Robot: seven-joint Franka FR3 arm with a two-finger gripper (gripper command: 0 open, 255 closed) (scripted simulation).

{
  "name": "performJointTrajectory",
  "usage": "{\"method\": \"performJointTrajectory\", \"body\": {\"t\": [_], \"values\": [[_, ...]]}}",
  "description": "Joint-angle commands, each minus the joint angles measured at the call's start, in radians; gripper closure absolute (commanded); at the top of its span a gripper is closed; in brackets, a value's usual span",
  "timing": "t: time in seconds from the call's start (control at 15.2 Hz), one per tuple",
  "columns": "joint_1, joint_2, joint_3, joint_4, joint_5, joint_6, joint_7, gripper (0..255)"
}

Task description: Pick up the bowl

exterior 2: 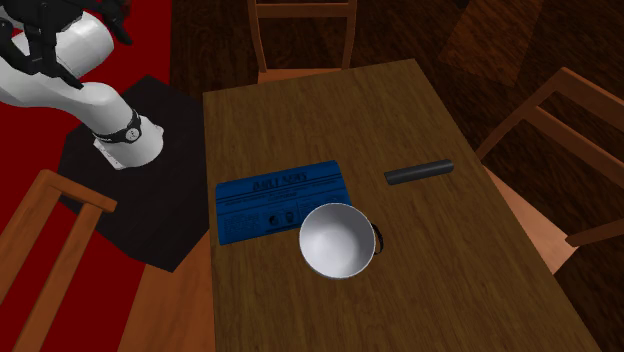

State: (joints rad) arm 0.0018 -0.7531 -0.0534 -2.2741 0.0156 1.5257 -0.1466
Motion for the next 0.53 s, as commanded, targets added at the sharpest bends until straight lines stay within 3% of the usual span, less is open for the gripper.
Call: {"method": "performJointTrajectory", "body": {"t": [0.0,0.46], "values": [[0.000,0.000,0.000,0.000,0.000,0.000,0.000,0],[0.009,0.222,-0.026,0.020,0.005,0.188,-0.035,0]]}}
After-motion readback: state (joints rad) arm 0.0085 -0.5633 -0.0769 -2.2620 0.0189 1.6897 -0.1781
